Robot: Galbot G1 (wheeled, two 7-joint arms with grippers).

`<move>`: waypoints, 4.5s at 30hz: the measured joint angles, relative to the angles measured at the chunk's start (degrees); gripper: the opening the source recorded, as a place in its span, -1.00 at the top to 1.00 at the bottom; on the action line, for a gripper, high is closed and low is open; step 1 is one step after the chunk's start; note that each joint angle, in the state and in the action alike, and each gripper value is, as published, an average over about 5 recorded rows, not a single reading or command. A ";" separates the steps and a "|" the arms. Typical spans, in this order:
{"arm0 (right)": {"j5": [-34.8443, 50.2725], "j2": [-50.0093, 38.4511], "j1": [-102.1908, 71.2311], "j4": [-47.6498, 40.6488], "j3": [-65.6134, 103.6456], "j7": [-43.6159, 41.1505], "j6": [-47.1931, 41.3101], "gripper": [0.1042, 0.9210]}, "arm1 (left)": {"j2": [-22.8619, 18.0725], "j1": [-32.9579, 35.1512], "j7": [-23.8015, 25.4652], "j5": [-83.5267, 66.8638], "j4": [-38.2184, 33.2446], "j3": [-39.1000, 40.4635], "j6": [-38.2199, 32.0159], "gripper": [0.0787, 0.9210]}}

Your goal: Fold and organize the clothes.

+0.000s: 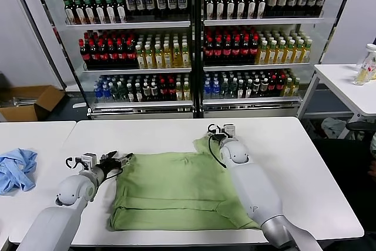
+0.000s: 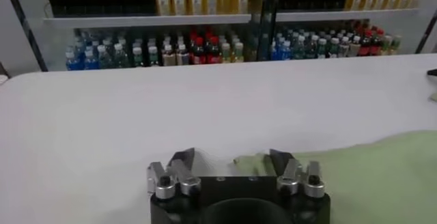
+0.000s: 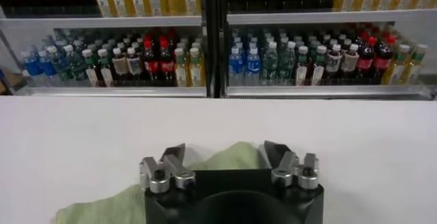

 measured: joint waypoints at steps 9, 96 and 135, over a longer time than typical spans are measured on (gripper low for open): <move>0.79 -1.06 -1.04 1.78 -0.50 0.12 -1.18 0.39 | -0.67 0.82 1.54 -0.03 -0.23 -0.44 -0.05 0.35; 8.05 -24.93 -63.20 76.13 19.97 3.69 -5.32 0.45 | 2.84 33.79 1.63 -7.24 -28.08 -18.14 -3.19 0.35; 1.90 -23.06 -64.51 79.12 18.90 5.11 -5.24 -0.76 | -12.28 35.90 -30.85 -1.70 -35.77 -7.12 0.70 0.46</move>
